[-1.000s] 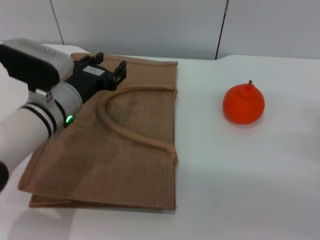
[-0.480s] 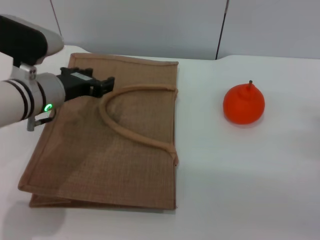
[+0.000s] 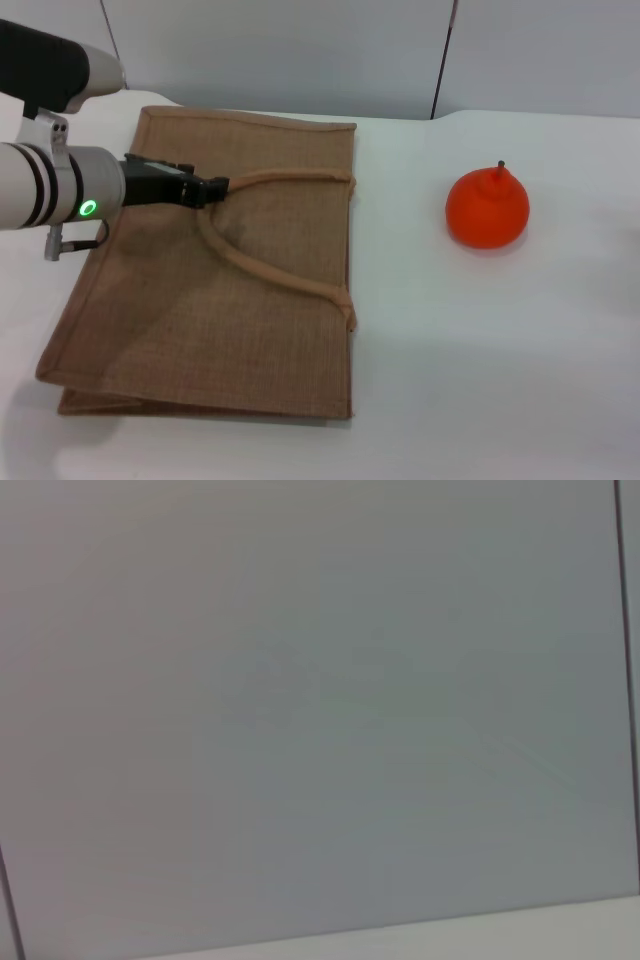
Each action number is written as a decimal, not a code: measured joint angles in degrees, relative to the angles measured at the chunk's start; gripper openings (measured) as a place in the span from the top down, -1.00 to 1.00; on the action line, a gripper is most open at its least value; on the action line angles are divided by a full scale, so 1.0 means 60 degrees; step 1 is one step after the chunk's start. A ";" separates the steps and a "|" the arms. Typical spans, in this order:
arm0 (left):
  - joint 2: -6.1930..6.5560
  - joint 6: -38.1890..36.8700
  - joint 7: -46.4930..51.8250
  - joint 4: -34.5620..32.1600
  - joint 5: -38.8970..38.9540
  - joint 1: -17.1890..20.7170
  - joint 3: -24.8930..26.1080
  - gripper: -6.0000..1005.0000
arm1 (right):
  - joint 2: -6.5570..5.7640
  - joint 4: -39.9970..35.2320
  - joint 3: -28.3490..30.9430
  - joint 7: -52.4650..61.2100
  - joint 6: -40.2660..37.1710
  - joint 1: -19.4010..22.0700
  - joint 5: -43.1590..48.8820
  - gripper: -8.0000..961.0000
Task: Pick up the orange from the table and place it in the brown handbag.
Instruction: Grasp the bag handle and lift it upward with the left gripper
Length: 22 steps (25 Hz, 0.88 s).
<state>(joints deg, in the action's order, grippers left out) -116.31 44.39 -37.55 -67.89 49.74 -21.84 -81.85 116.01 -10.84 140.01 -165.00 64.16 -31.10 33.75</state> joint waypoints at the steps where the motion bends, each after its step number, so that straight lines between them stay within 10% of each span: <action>1: -0.0001 0.0038 0.0024 0.0049 -0.0015 -0.0019 0.0039 -0.15 | 0.0000 0.0002 0.0000 0.0008 0.0001 -0.0001 0.0000 -0.77; 22: -0.0023 0.0105 0.0623 0.1404 -0.0773 -0.0939 0.0208 -0.05 | 0.0030 -0.0025 0.0000 0.0167 0.0114 -0.0164 0.0014 -0.77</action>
<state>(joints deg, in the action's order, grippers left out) -116.45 45.02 -33.82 -59.47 45.10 -27.47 -80.61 116.19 -10.99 140.01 -164.00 64.85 -32.09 33.83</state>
